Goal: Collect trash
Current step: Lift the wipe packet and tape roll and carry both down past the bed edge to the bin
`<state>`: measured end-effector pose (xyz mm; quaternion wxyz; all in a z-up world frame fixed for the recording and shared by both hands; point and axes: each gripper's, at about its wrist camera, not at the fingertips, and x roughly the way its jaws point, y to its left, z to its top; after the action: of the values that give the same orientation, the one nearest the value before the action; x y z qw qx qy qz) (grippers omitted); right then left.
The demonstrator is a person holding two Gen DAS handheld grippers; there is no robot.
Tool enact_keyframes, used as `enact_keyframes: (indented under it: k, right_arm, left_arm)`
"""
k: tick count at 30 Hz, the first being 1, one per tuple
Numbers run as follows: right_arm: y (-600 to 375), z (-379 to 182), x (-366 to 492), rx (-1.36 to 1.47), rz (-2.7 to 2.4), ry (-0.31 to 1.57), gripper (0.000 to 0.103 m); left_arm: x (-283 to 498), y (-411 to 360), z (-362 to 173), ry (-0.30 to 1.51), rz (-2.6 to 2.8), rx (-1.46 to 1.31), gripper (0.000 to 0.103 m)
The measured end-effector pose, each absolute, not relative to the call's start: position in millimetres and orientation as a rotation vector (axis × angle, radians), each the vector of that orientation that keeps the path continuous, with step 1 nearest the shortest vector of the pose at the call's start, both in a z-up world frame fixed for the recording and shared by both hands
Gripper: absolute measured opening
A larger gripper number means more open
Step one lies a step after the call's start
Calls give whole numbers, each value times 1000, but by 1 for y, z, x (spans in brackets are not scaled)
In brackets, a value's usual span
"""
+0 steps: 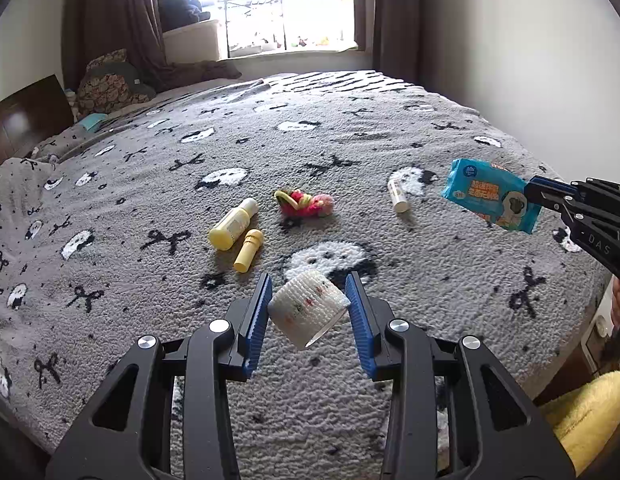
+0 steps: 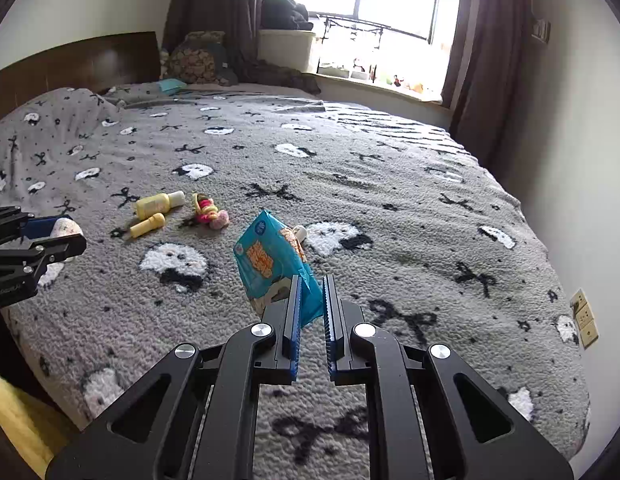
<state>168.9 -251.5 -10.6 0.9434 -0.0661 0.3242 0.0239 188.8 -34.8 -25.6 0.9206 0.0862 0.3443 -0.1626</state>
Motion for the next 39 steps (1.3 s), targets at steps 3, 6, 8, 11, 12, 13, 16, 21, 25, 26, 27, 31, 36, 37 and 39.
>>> enact_keyframes:
  k: [3, 6, 8, 11, 12, 13, 16, 21, 25, 26, 27, 31, 36, 37, 39]
  right_arm:
    - [-256, 5, 135, -145, 63, 622, 11]
    - [-261, 14, 102, -135, 92, 592, 11]
    - [-262, 17, 80, -122, 116, 576, 11]
    - [-262, 18, 51, -109, 142, 556, 11]
    - [-262, 17, 43, -104, 148, 553, 11]
    - [-263, 16, 36, -98, 153, 554, 11]
    - [-262, 6, 16, -92, 163, 571, 11]
    - [-252, -19, -14, -111, 170, 617, 11]
    - [-240, -51, -30, -92, 218, 699, 11]
    - [-237, -58, -33, -90, 228, 721, 11]
    - [-234, -66, -35, -87, 238, 742, 11]
    - [-221, -95, -41, -72, 278, 820, 11]
    - [-206, -126, -42, -68, 307, 903, 11]
    - [-204, -133, -41, -67, 308, 921, 11]
    - [-201, -149, -37, -70, 308, 963, 11]
  left_arm:
    - [163, -35, -16, 673, -352, 184, 36]
    - [136, -39, -12, 646, -372, 214, 36]
    - [119, -42, -11, 635, -387, 239, 36]
    - [93, -46, -14, 621, -401, 276, 36]
    - [85, -48, -15, 618, -407, 286, 36]
    - [74, -50, -17, 614, -417, 299, 36]
    - [44, -55, -23, 601, -443, 337, 36]
    - [9, -51, -44, 623, -459, 322, 36]
    - [-8, -38, -73, 693, -462, 261, 36]
    - [-10, -36, -81, 714, -460, 248, 36]
    - [-13, -33, -90, 738, -456, 236, 36]
    - [-17, -24, -125, 835, -449, 205, 36]
    - [-16, -16, -168, 943, -426, 162, 36]
    - [-15, -16, -176, 964, -424, 159, 36]
    - [-14, -17, -191, 1004, -424, 158, 36]
